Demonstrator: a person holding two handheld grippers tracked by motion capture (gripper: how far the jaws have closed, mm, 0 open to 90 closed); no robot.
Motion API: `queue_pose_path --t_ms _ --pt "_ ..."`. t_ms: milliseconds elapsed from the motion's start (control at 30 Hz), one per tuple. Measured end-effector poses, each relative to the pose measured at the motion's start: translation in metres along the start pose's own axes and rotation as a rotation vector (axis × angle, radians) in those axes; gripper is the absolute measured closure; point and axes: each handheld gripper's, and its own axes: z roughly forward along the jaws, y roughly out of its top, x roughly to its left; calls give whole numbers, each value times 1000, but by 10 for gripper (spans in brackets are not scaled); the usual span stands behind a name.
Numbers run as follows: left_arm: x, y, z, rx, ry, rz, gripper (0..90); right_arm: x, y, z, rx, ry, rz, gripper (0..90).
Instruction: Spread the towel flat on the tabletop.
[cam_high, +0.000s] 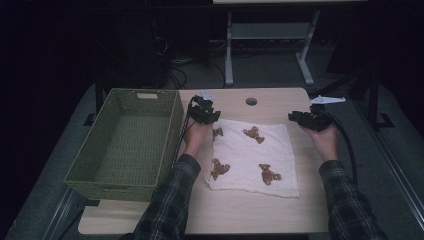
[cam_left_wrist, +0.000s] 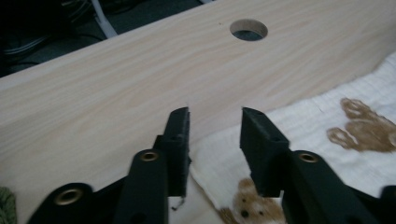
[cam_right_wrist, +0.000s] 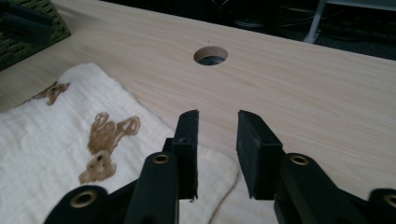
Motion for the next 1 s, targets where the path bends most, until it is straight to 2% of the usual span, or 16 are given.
queue_pose_path --t_ms 167,333,500,567,633,1000 --pt "-7 -6 -11 5 -34 4 534 10 -2 -11 17 15 -24 616" --pt "-12 -16 -18 9 -50 -7 510 23 -4 -16 10 26 -43 604" --pt "-18 -26 -20 19 -59 14 509 32 -11 -16 16 29 -54 608" --pt "-17 -27 -17 25 -54 15 509 32 -15 -13 31 20 -58 611" --pt "-15 -28 -11 25 -51 -3 509 30 -16 -10 39 11 -53 614" --pt "5 -23 27 75 -9 -21 532 7 -20 18 68 -25 -6 612"
